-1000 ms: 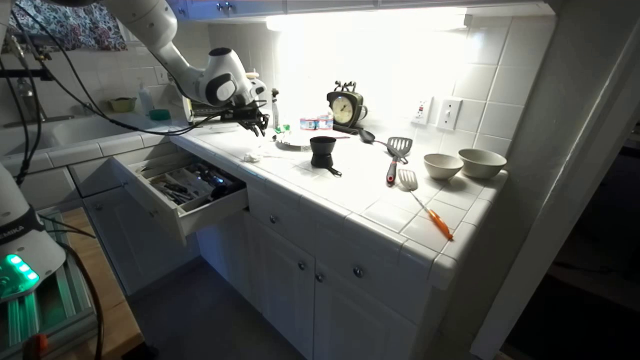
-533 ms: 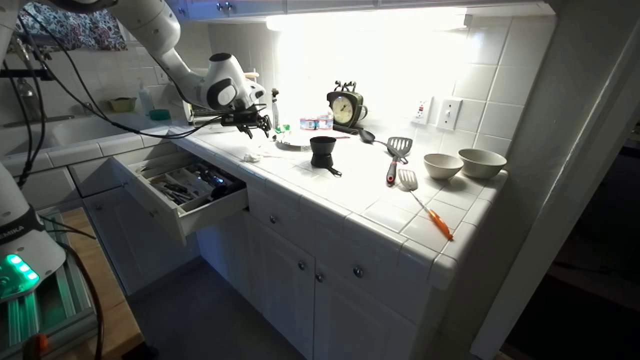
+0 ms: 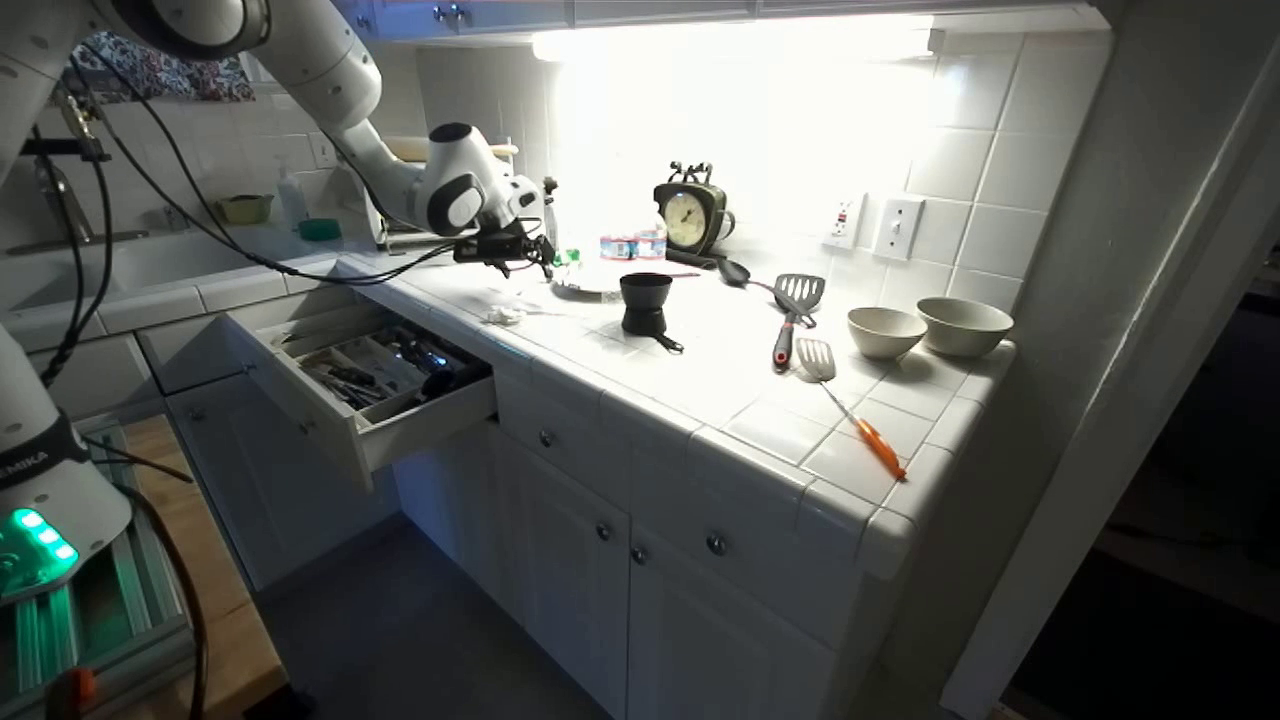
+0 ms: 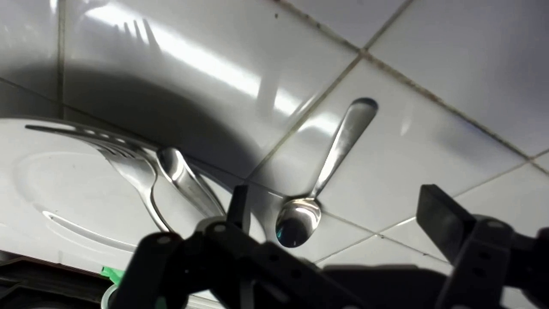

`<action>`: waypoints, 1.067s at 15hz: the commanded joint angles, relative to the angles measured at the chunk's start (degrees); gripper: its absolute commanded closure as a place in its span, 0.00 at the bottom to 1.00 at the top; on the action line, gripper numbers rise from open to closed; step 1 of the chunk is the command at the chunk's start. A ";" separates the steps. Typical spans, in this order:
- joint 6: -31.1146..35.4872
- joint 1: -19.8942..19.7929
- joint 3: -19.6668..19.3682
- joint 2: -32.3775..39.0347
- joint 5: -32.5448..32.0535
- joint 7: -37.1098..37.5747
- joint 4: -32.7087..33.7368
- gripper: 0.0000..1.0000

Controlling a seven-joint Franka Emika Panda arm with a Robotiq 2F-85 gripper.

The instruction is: Put the spoon inside the drawer

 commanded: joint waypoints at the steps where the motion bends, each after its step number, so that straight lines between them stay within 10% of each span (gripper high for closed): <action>1: 1.24 -0.41 1.17 3.27 -0.09 2.72 3.84 0.00; 7: 1.33 0.13 1.29 6.16 0.05 5.35 7.34 0.00; 8: 1.51 0.28 1.27 6.55 -0.03 5.57 7.74 0.25; 16: 2.28 1.03 1.06 8.46 -0.37 6.65 9.85 0.78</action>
